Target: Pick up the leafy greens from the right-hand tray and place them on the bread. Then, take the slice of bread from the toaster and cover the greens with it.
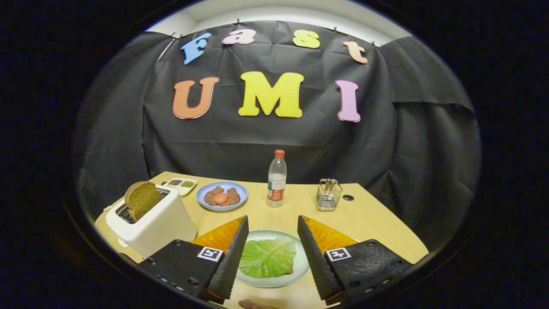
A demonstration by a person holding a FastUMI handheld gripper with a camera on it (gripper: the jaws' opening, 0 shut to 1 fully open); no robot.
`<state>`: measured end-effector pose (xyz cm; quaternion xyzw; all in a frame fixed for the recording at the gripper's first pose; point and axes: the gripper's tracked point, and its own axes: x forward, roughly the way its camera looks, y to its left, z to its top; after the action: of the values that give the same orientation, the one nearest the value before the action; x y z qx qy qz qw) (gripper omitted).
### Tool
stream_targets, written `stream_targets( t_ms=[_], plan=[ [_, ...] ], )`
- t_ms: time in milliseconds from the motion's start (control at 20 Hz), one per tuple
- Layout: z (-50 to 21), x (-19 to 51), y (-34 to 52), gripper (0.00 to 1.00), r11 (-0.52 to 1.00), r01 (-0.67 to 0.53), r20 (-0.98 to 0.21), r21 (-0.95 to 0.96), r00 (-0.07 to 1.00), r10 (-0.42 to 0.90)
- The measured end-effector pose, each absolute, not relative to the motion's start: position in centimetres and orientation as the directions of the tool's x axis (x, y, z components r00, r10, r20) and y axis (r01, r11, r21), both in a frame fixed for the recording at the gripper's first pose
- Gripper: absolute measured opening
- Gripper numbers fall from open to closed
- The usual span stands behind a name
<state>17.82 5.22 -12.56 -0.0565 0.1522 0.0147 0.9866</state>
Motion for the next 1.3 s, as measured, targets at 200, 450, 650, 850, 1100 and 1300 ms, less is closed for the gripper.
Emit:
stream_targets(
  t_ms=[200, 450, 650, 850, 1100, 1300],
  plan=[
    [-9.7, 15.1, 9.7, 0.93, 0.994, -0.084, -0.253, -0.067, 0.965, 0.064],
    [-8.0, 14.3, 14.0, 0.95, 0.993, -0.117, -0.245, -0.017, 0.963, 0.109],
    [-9.1, 13.7, 18.6, 0.95, 0.983, -0.182, -0.288, 0.029, 0.94, 0.182],
    [-10.8, 14.5, 23.1, 0.96, 0.971, -0.239, -0.34, -0.005, 0.914, 0.223],
    [-11.8, 16.4, 26.7, 0.95, 0.96, -0.274, -0.404, -0.048, 0.885, 0.233],
    [-13.5, 17.8, 28.9, 0.95, 0.958, -0.286, -0.52, -0.021, 0.821, 0.234]
  ],
)
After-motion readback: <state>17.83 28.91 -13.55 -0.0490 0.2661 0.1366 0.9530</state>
